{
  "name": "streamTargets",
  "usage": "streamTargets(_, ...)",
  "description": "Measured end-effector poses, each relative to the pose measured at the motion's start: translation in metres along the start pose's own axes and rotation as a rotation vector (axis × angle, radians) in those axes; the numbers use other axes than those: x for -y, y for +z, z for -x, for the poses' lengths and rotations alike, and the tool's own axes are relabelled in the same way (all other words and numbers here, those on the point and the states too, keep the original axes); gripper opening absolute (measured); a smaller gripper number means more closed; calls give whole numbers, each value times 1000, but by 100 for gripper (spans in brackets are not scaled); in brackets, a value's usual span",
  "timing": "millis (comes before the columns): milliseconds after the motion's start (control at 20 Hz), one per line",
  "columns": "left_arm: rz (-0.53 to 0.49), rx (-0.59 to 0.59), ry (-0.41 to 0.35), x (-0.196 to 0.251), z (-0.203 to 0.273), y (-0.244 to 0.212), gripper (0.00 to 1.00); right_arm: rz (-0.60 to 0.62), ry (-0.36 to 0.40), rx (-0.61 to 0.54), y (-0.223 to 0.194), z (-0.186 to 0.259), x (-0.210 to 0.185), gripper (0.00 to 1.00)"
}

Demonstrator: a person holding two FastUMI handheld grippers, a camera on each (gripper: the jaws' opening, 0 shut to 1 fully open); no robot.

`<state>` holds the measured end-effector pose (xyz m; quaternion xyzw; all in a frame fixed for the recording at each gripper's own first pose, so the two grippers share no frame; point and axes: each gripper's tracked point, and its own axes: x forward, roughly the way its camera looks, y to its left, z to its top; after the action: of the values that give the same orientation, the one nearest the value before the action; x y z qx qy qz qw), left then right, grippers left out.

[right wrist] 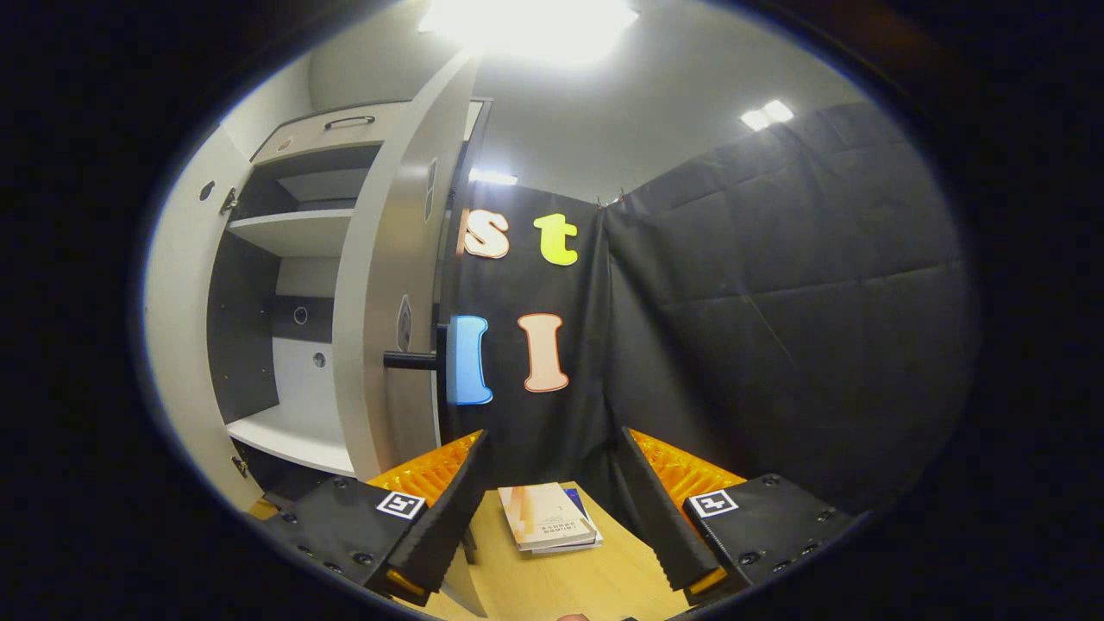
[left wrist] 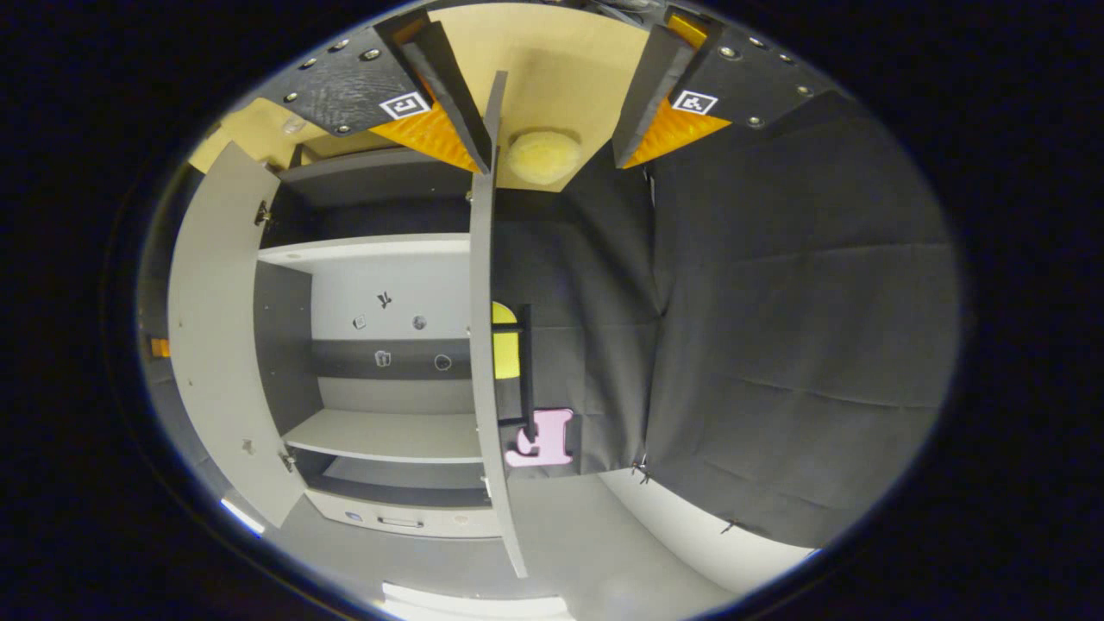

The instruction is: Grasp the bottle in the cabinet with the left hand and place it on the coaster, then close the right door with the right hand and the left door with the left hand.

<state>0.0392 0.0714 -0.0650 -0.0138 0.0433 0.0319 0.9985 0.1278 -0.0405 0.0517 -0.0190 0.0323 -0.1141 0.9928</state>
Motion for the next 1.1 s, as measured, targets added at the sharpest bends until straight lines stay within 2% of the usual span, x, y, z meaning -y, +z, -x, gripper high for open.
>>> streamTargets(650,42,-33,-8,-50,-26,-32,86,-31,39,2,2,25,-62,95)
streamTargets(750,48,-29,-6,-58,-27,-33,87,-27,42,3,4,28,-69,91)
streamTargets(800,48,-27,-5,-61,-27,-33,87,-32,48,2,3,28,-74,95)
streamTargets(950,52,-26,-3,-66,-26,-36,87,-60,95,0,4,30,-96,95)
streamTargets(1000,53,-25,-1,-68,-26,-36,87,-69,113,-1,4,31,-103,92)
streamTargets(1100,53,-21,3,-73,-24,-37,87,-100,152,-3,4,31,-118,95)
